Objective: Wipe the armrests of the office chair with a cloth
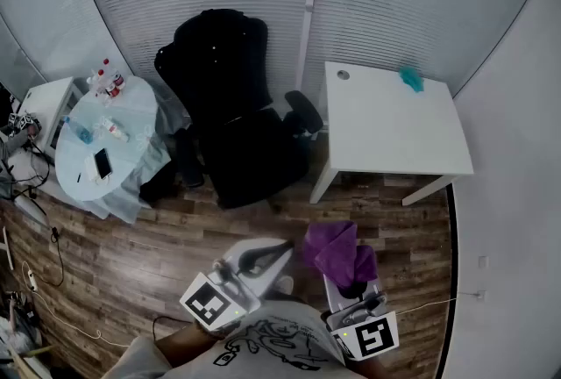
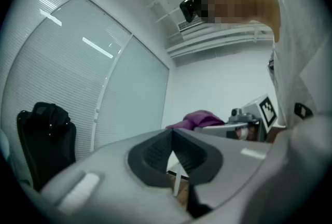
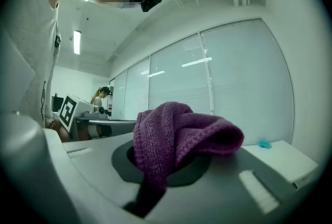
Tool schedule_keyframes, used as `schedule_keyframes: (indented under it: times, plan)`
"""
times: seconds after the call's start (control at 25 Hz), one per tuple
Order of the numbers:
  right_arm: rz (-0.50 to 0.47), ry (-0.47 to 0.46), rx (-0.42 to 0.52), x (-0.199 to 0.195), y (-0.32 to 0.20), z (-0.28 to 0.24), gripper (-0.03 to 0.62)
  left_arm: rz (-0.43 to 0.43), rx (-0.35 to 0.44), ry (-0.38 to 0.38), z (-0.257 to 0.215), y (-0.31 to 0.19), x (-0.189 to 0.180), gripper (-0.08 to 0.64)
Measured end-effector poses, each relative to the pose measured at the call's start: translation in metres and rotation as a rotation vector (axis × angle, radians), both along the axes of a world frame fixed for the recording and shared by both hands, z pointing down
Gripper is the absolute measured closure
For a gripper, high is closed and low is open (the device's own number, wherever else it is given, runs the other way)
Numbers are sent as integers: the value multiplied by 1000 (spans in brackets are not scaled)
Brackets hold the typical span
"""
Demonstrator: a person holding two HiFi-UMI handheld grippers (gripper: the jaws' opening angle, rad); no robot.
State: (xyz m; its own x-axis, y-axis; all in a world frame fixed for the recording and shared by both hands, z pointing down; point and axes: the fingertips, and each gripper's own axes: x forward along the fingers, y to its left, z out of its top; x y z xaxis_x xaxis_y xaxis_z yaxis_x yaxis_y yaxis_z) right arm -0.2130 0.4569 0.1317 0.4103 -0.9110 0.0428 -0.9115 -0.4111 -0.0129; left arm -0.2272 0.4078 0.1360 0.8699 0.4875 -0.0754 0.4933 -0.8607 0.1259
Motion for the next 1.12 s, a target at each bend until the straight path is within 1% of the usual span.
schedule_keyframes:
  times: [0.12, 0.28, 0.48, 0.8, 1.0, 1.12]
  plan:
    - [17, -22, 25, 2, 2, -4, 561, 2, 4, 1, -1, 3, 1, 558]
    - [16, -34, 27, 7, 6, -5, 561, 0, 5, -15, 2, 6, 5, 558]
    - [-24, -54, 14, 11, 17, 6, 563, -12, -1, -24, 8, 14, 12, 558]
    - [-41, -63, 26, 27, 18, 11, 563, -23, -11, -43, 16, 17, 25, 558]
    - [-31, -64, 40, 41, 12, 12, 563, -14, -7, -44, 21, 10, 42, 558]
    - [-11, -59, 54, 58, 3, 9, 563, -3, -13, -25, 19, 3, 61, 558]
